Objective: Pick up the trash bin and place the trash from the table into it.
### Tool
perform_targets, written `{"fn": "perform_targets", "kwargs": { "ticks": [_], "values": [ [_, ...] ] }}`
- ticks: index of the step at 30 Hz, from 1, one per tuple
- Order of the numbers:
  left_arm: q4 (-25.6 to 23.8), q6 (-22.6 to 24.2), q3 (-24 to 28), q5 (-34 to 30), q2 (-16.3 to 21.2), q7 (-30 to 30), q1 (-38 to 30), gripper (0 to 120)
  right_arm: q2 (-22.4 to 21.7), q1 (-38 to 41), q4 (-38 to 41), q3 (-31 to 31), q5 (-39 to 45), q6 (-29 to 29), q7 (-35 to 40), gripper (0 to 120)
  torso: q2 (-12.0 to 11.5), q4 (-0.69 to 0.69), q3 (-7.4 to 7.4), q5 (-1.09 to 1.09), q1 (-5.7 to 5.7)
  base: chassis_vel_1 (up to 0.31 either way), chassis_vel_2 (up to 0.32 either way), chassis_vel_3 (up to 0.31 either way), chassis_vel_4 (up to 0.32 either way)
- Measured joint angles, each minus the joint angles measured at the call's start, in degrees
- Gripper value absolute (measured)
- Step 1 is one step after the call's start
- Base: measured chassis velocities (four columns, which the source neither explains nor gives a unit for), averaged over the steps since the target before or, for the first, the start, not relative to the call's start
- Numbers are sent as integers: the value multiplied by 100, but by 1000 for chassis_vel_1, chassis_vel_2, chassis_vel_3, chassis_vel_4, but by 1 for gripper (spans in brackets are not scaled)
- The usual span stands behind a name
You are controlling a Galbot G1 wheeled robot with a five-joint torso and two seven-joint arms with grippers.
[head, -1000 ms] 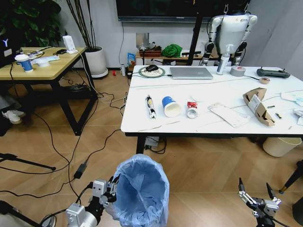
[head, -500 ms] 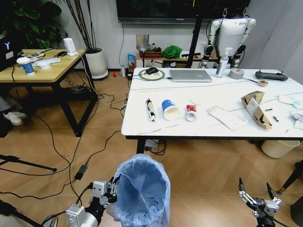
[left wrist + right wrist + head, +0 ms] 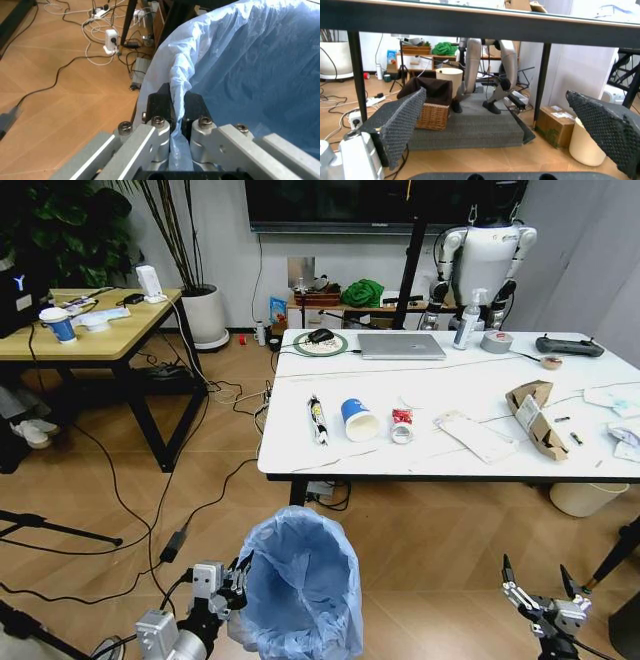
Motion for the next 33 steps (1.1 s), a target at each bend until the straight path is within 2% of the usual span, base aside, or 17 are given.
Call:
{"fn": "perform_targets", "kwargs": {
  "ticks": [20,33],
  "values": [
    [-33,131,-21,-364,106,-127,-215,0,89,86,-95,-9,-66,30,-29,100,559,-1,315,0,245,0,0,0,0],
    [-64,150,-89,-364,44,-140,-11,0,18,140,-25,-139,-73,-35,-32,100,946,0,528,0,418,0,0,0,0]
  ]
}}
